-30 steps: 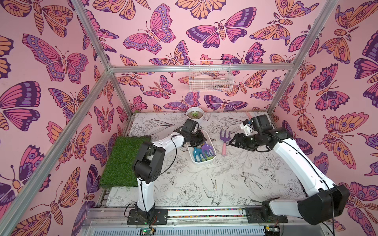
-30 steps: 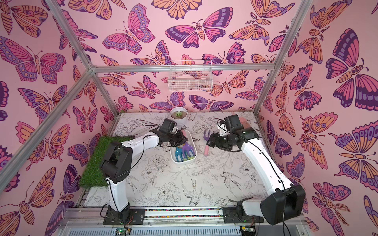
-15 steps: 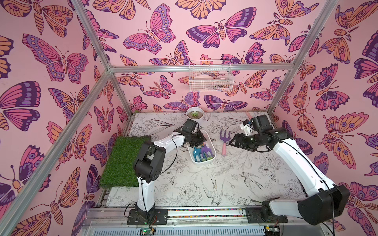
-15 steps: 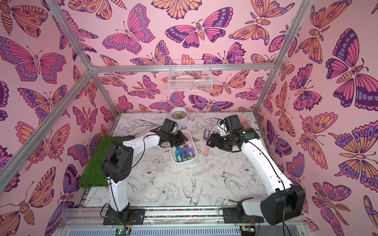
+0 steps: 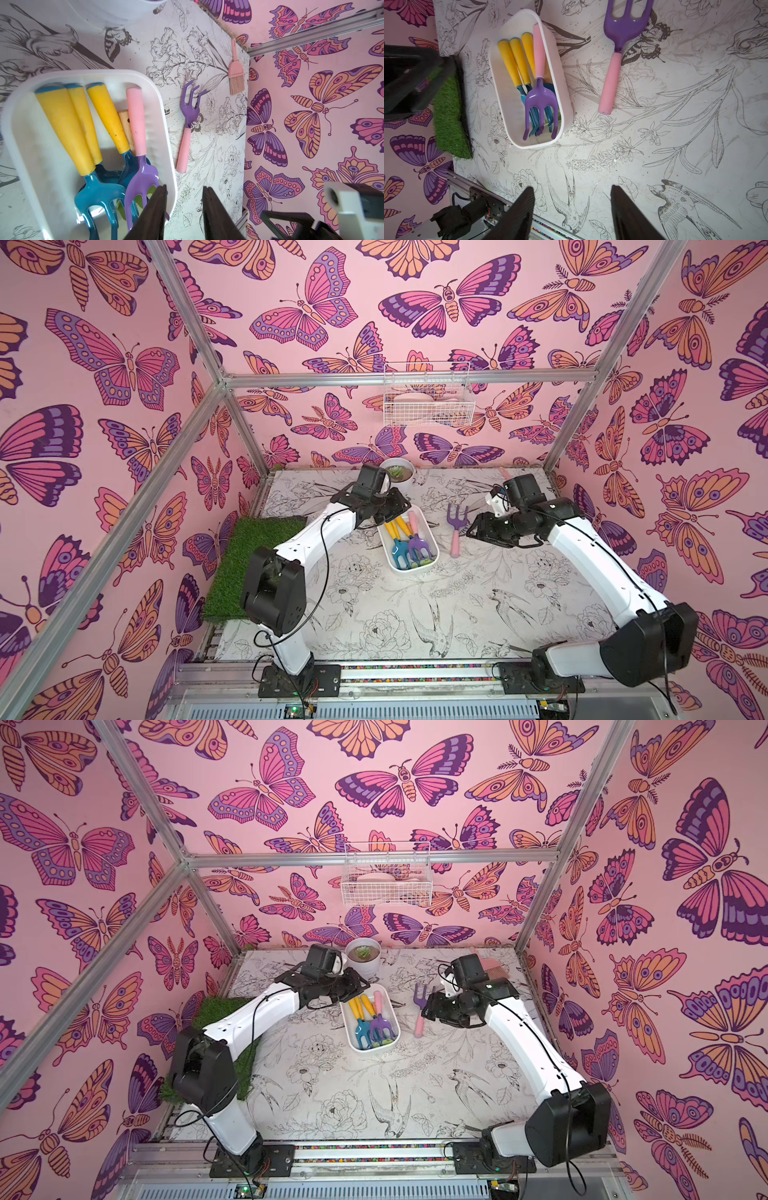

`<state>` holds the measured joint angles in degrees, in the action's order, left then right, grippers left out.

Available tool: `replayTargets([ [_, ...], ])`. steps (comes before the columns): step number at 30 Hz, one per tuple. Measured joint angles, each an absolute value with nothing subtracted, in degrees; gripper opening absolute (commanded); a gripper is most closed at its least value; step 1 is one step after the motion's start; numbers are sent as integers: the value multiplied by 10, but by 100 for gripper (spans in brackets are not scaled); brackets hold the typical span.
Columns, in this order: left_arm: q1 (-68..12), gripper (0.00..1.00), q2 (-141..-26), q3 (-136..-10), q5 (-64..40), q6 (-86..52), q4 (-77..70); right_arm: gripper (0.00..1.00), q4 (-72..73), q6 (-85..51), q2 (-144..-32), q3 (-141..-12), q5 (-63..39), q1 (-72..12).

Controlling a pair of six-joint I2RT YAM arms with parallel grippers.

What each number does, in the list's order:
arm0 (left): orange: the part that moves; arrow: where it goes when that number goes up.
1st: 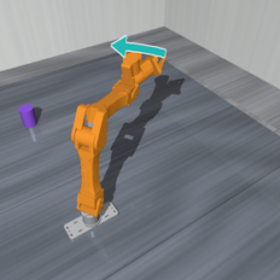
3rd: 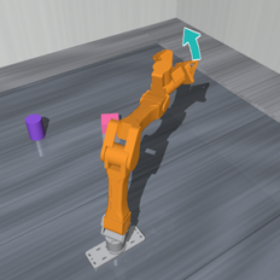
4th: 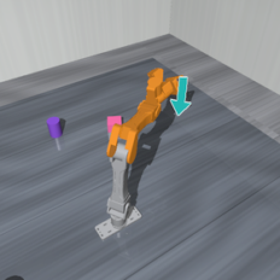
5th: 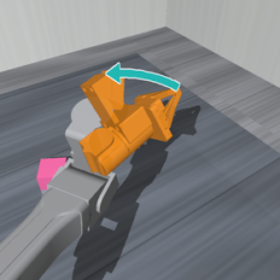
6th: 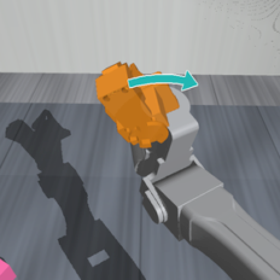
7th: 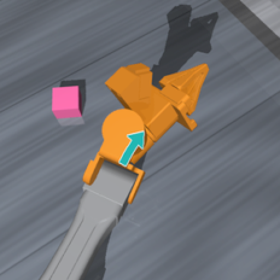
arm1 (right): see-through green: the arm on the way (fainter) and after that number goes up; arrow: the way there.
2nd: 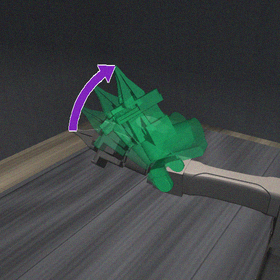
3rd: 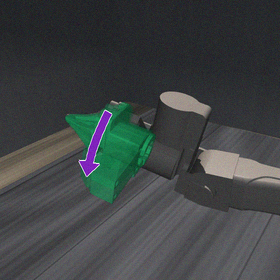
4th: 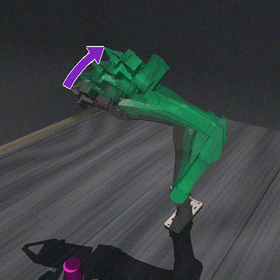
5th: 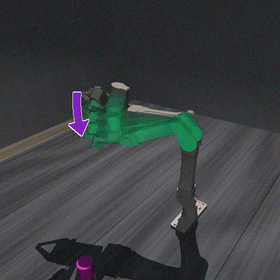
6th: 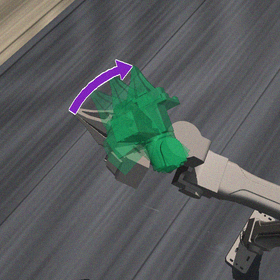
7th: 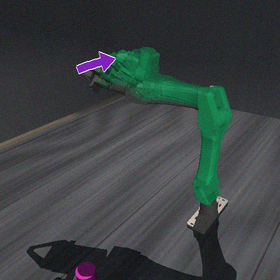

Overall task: Put the rake into the storage box
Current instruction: Place the rake in the storage box, then pick up the rake at the center of the board.

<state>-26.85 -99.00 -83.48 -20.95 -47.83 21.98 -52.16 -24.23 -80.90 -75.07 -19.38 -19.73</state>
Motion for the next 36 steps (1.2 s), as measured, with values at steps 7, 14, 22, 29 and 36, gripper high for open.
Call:
replayTargets([
  [7,-247,35,-919,-802,-195,-434,280,63,-518,-251,-861,-783,-166,-197],
  [14,-211,35,-805,-680,-178,-416,322,63,-509,-257,-908,-808,-145,-197],
  [22,-178,36,-666,-538,-158,-428,348,61,-505,-275,-997,-843,-114,-203],
  [29,-166,36,-610,-475,-154,-447,350,58,-504,-287,-1063,-886,-70,-208],
  [36,-161,37,-603,-453,-154,-463,350,55,-504,-287,-1141,-940,-40,-224],
])
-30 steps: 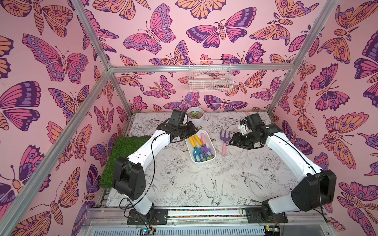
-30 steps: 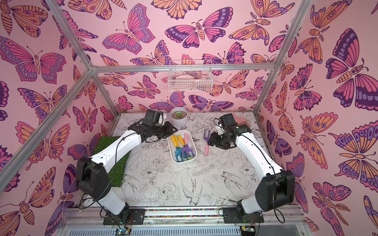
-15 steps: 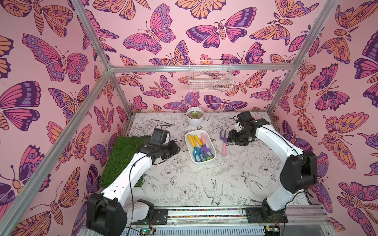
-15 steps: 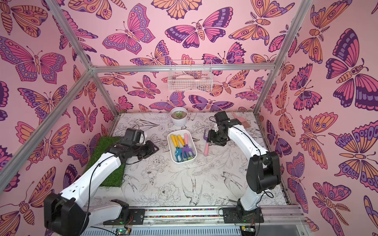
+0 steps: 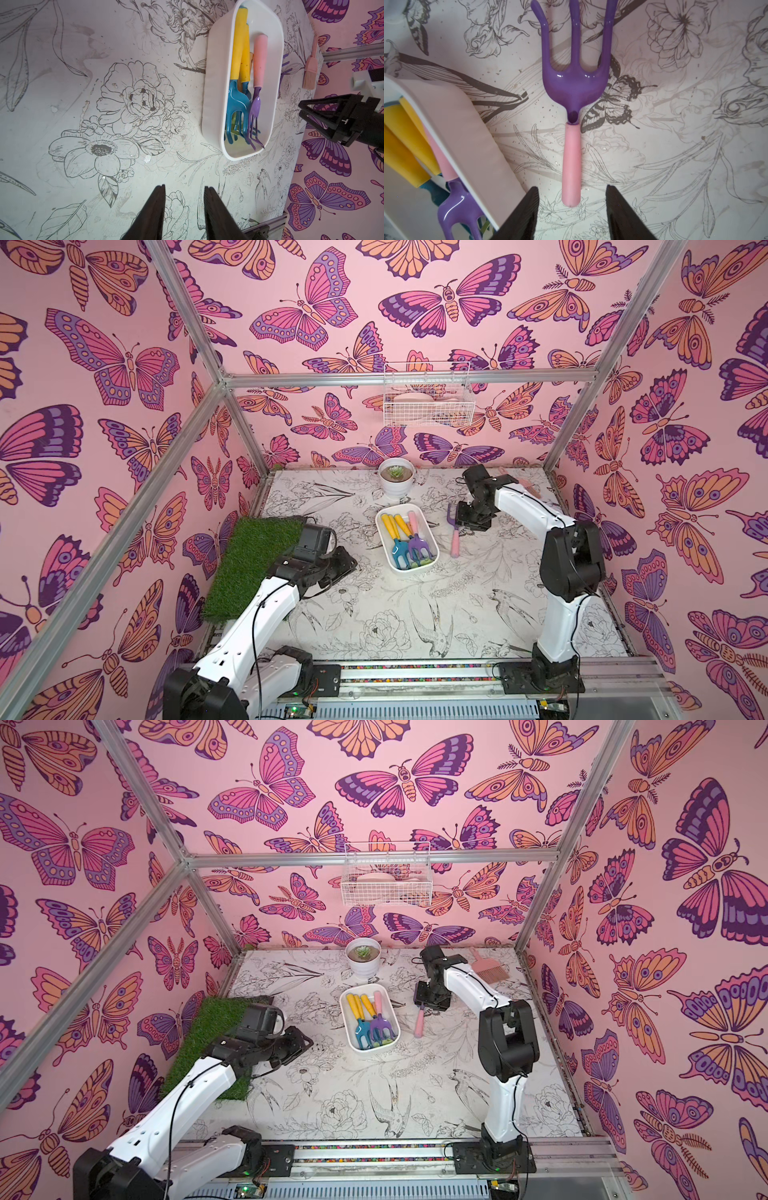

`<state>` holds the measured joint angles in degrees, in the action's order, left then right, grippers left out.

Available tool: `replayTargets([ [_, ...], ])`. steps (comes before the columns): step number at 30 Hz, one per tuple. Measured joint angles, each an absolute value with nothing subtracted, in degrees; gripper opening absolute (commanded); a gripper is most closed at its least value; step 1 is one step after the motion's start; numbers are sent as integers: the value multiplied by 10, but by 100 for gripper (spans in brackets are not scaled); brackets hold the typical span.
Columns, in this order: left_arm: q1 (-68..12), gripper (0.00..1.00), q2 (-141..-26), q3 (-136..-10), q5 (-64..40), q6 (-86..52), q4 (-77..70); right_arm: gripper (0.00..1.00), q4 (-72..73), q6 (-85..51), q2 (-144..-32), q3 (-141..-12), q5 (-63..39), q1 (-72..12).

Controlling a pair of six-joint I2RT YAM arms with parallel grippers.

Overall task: Put the rake into the storage box
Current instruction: Pick up the rake at the center of the board.

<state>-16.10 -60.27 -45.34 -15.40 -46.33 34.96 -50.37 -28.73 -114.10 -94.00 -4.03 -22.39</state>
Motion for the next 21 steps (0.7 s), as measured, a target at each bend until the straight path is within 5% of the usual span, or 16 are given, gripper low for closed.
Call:
replayTargets([
  [21,-144,36,-677,-479,-167,-468,315,43,-503,-280,-1256,-973,-25,-234],
])
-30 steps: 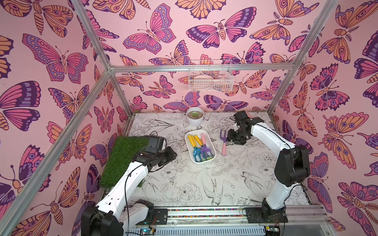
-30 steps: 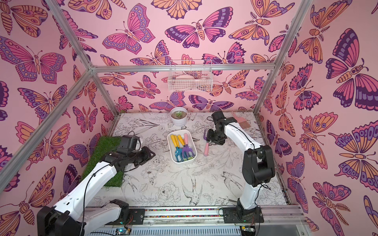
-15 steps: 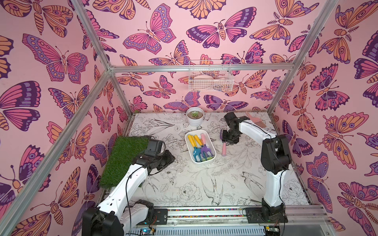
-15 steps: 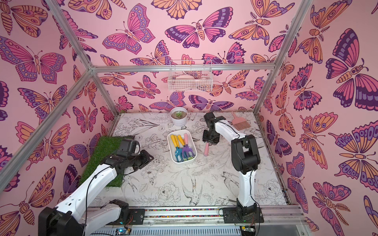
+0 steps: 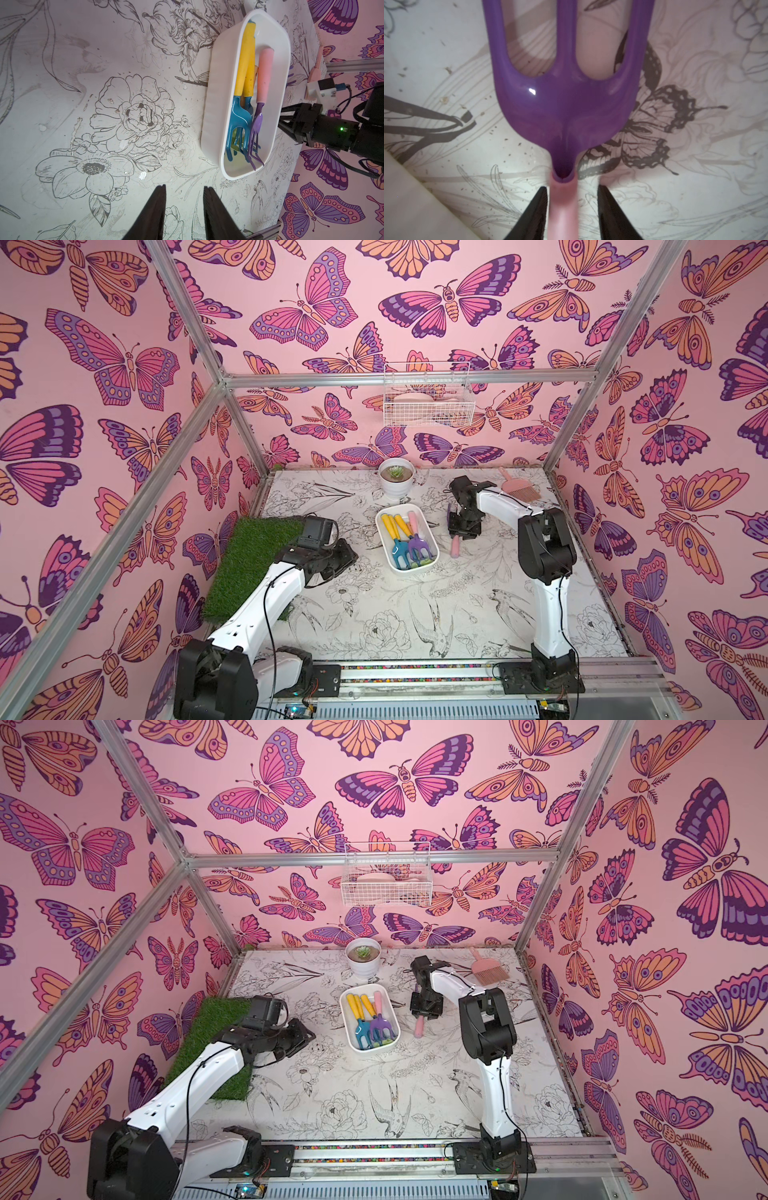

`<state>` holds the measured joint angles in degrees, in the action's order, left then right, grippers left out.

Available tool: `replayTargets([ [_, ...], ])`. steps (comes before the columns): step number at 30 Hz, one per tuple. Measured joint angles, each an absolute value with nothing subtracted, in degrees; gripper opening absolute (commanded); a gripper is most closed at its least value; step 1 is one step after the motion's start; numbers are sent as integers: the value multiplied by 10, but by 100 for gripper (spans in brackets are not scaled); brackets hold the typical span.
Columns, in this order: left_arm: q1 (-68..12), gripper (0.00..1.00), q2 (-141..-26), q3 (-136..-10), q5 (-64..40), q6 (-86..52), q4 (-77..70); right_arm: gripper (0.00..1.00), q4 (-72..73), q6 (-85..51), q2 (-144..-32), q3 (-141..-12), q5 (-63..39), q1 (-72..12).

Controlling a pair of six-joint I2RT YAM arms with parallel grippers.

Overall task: Put the rake into the storage box
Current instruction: Pick up the rake at the center of the board.

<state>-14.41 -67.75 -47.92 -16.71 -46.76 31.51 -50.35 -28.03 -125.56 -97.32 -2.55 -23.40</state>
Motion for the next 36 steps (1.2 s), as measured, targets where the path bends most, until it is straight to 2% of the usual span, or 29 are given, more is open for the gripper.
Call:
replayTargets([
  [4,-142,37,-671,-479,-167,-468,315,38,-502,-280,-1256,-973,-26,-234],
  [7,-142,38,-670,-479,-170,-468,315,24,-497,-275,-1256,-968,-24,-234],
  [10,-141,39,-672,-479,-176,-467,313,14,-492,-268,-1253,-962,-23,-234],
  [16,-141,41,-695,-482,-198,-461,309,1,-478,-263,-1214,-907,-19,-234],
  [24,-139,43,-741,-509,-250,-444,270,0,-478,-232,-1095,-835,-29,-234],
  [30,-139,43,-768,-494,-328,-466,171,0,-461,-202,-1010,-777,-98,-234],
  [36,-140,44,-778,-479,-368,-495,102,0,-461,-187,-976,-764,-162,-235],
])
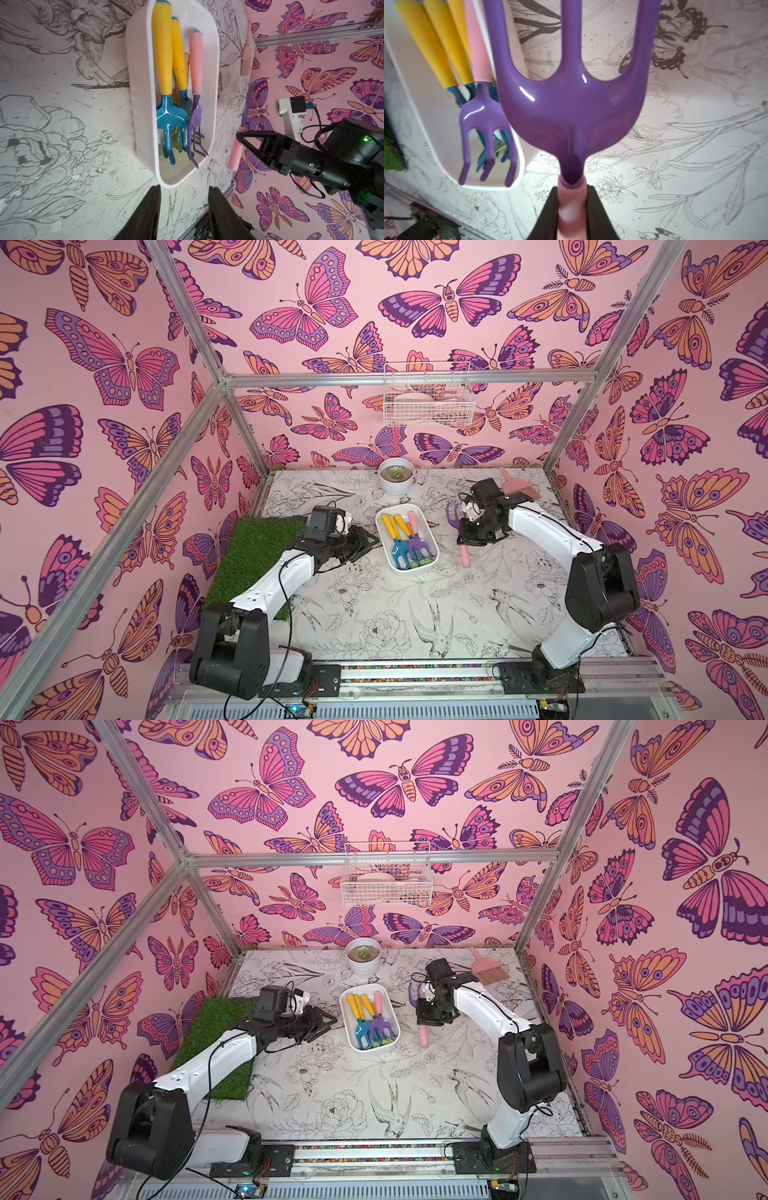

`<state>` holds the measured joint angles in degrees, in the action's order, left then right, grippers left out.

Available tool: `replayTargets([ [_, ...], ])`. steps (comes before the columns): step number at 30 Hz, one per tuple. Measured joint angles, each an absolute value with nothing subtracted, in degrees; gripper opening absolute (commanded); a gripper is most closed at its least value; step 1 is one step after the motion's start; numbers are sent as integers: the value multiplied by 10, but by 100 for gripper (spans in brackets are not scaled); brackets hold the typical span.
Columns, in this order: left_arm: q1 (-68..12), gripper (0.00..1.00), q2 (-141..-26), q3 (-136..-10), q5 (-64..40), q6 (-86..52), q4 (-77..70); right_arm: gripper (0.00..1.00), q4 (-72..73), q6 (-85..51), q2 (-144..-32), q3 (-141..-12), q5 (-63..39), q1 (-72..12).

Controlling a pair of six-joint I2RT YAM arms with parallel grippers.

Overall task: Put the rake into the storage box
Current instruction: Pick up the rake at the center of the board, then place the rake in the storage box.

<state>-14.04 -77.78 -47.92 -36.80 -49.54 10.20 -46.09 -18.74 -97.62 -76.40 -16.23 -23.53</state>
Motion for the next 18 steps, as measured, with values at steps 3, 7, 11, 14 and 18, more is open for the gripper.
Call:
replayTargets([
  [3,-146,44,-782,-472,-390,-515,59,0,-465,-183,-975,-770,-189,-241],
  [7,-159,44,-794,-459,-415,-538,10,0,-479,-182,-983,-807,-211,-269],
  [11,-166,44,-795,-444,-422,-557,-19,0,-481,-197,-1008,-865,-220,-312],
  [14,-166,44,-792,-428,-420,-572,-36,0,-482,-211,-1044,-915,-222,-340],
  [18,-165,43,-771,-399,-408,-588,-46,0,-490,-226,-1104,-990,-218,-367],
])
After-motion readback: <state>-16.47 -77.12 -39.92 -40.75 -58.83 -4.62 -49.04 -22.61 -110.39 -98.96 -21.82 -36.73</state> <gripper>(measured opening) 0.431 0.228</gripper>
